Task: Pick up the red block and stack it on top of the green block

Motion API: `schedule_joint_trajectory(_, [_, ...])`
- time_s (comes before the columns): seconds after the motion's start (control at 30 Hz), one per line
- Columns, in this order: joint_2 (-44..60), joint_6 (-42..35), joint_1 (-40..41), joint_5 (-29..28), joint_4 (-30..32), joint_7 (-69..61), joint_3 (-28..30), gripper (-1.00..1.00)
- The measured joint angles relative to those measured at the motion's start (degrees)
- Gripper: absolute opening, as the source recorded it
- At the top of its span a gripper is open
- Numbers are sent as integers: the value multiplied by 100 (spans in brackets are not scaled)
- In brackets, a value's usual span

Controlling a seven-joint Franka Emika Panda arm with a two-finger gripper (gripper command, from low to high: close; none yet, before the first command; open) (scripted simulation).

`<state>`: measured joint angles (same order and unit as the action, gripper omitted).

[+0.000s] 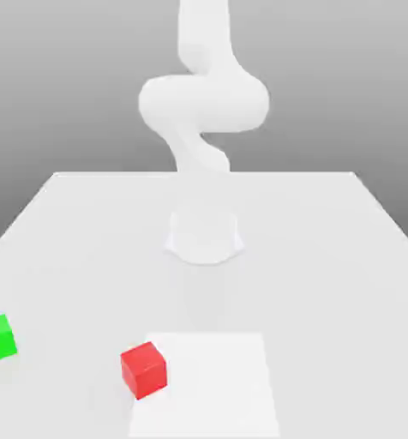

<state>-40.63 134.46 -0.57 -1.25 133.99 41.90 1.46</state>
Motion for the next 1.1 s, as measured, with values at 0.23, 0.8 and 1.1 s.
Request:
schedule_joint_trajectory(0.23, [1478, 762, -136, -229, 628, -1218, 495, 0])
schedule_joint_trajectory(0.8, [5041, 2749, 133, 689, 1822, -4678, 884, 0])
schedule_joint_trajectory(1.1, [5767, 3338, 404, 1065, 1717, -4978, 530, -100])
